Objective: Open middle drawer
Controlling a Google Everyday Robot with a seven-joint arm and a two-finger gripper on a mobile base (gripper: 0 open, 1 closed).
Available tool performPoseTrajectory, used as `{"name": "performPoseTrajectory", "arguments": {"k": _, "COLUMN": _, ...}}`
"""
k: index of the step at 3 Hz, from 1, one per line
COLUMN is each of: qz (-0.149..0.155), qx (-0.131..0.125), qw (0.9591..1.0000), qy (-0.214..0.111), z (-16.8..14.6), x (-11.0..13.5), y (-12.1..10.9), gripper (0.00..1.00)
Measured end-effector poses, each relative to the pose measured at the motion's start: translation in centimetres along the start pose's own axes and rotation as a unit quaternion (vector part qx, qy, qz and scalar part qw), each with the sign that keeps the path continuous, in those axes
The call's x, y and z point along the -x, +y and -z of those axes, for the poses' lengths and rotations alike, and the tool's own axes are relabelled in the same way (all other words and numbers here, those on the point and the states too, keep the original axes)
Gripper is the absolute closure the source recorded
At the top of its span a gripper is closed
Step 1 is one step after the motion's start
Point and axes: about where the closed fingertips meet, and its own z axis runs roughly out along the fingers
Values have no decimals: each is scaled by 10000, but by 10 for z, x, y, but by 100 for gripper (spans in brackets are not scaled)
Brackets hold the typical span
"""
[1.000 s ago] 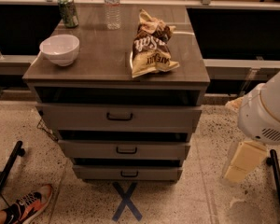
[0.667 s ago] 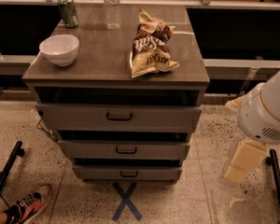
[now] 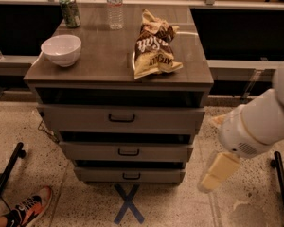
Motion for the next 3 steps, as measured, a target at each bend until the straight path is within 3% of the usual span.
{"name": "performPoseTrajectory", "arguments": {"k": 1, "qz": -7, "qx": 304, "qw": 9976, "qy": -625, "z": -79, "x": 7, "y": 7, "gripper": 0}}
{"name": "performPoseTrajectory", "arguments": {"k": 2, "qz": 124, "qx": 258, "qw": 9937, "qy": -1087, "z": -129, "x": 19, "y": 2, "gripper": 0}}
{"name": "performPoseTrajectory", "arguments": {"k": 3, "qz": 135, "qx": 22, "qw": 9928, "qy": -1192, "z": -134, "x": 25, "y": -11, "gripper": 0}}
